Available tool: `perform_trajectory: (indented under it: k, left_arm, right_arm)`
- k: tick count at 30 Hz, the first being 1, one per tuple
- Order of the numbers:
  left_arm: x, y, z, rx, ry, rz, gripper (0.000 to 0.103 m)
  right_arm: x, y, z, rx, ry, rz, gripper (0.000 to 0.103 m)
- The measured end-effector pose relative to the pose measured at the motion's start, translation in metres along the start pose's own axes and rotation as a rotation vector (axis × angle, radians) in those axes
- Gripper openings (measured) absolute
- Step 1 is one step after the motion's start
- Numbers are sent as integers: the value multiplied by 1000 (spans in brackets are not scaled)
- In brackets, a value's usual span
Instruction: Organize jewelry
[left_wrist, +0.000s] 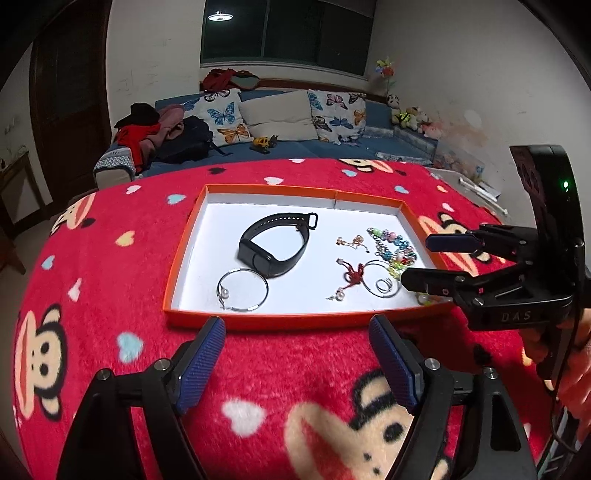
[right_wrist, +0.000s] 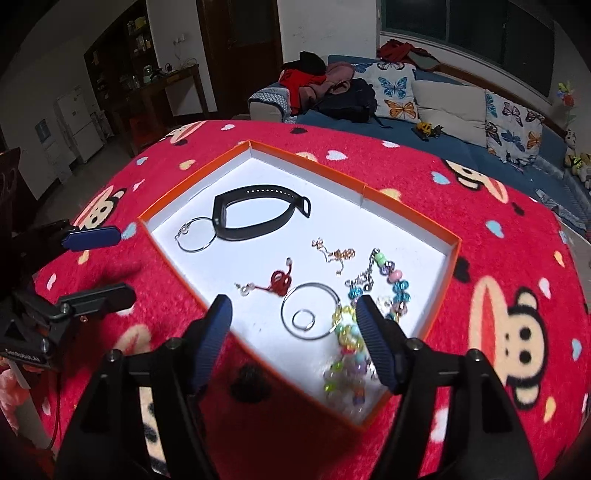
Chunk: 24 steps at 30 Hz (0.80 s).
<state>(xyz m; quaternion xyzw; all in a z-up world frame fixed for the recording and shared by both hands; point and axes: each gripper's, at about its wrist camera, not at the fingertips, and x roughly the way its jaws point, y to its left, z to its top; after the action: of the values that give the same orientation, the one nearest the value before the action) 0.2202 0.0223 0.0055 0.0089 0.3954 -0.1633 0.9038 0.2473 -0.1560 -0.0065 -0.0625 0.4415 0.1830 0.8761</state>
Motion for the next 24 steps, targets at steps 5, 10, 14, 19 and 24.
perform_trajectory:
  k: [5, 10, 14, 19, 24]
  left_arm:
    - [-20, -2, -12, -10, -32, 50, 89]
    - [-41, -8, -24, -13, -67, 64, 93]
    - [-55, -14, -33, -18, -87, 82, 95]
    - [-64, -19, -40, -24, -90, 90, 95]
    - [-70, -25, -46, -19, -87, 99, 97]
  right_arm:
    - [-12, 8, -15, 1, -10, -19, 73]
    - [-21, 15, -29, 13, -10, -37, 73]
    - [-31, 20, -40, 20, -19, -51, 74]
    - [-41, 26, -53, 35, -28, -60, 75]
    - [-50, 32, -64, 38, -35, -84, 76]
